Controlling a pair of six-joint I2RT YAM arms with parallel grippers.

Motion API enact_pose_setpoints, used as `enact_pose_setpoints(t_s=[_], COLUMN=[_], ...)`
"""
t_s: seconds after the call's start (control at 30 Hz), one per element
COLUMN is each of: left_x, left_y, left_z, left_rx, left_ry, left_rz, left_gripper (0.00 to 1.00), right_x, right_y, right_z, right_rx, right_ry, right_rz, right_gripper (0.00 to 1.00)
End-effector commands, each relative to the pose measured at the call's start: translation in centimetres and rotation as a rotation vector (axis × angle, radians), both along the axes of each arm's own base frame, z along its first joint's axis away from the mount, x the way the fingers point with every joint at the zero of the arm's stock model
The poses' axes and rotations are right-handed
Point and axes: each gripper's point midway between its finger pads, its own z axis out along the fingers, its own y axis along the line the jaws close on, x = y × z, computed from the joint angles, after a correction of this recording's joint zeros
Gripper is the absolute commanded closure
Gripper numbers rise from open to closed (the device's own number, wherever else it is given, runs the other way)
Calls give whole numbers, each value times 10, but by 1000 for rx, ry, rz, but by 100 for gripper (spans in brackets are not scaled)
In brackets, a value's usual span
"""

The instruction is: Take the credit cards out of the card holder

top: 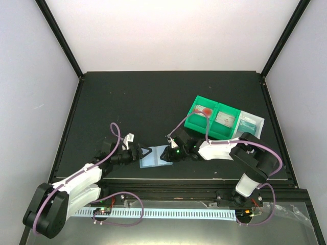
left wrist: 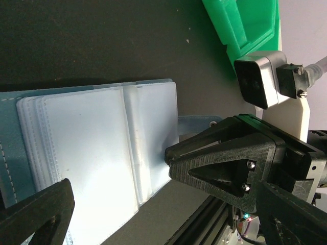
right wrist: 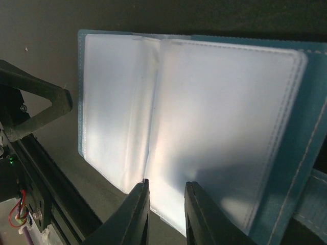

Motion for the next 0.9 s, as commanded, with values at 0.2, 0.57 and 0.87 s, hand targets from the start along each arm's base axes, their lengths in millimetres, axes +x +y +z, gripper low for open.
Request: enact_pose_setpoints(t_s=[0.2,0.57,0.87], left_x=[6,6,7], left_y=[0,-1,-4], left_z=[-1,-12,-12], left_rx=[-1,11,-3], left_ry=[-19,15,21], left_rz=[7,6,2], left_gripper=[1,1,1], right_x=[-4,-5,-5], right_y=[-2,-2,-1], right_z=[-6,-7,-8], right_rx=[0,2,4], right_ry=[0,2,4], right_rz=[-5,-2,-3], right_gripper=[78,78,79])
